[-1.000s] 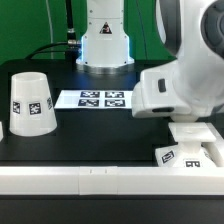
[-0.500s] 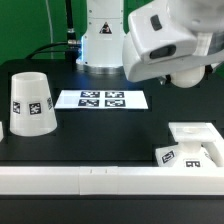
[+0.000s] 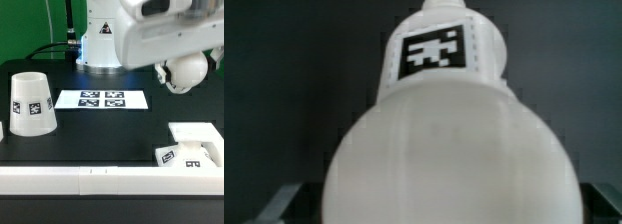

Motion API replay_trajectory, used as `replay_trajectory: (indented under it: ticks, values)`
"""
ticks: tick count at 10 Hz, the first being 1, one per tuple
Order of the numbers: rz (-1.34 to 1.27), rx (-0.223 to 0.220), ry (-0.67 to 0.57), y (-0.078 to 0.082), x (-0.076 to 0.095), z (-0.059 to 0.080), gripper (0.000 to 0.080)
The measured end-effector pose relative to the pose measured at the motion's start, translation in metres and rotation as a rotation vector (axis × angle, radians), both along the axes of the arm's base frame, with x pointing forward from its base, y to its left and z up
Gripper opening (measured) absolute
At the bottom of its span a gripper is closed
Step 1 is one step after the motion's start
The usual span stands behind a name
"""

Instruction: Assemble lamp

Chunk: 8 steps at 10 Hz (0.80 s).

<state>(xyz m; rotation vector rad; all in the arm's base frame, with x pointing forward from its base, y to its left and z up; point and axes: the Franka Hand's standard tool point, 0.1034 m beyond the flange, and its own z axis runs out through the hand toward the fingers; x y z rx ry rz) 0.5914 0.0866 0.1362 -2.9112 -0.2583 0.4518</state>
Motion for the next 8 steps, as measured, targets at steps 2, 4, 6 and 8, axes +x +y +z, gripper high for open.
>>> replay_trajectory:
  ticks: [2, 4, 6, 8]
  values:
    - [-0.015, 0.002, -0.125, -0.003, 0.018, 0.017, 0.0577]
    - [-0.054, -0.015, -0.316, -0.01, 0.019, 0.014, 0.0577]
    - [-0.055, -0.027, -0.45, -0.016, 0.028, 0.014, 0.0577]
    - [-0.045, -0.042, -0.601, -0.021, 0.036, 0.02, 0.0577]
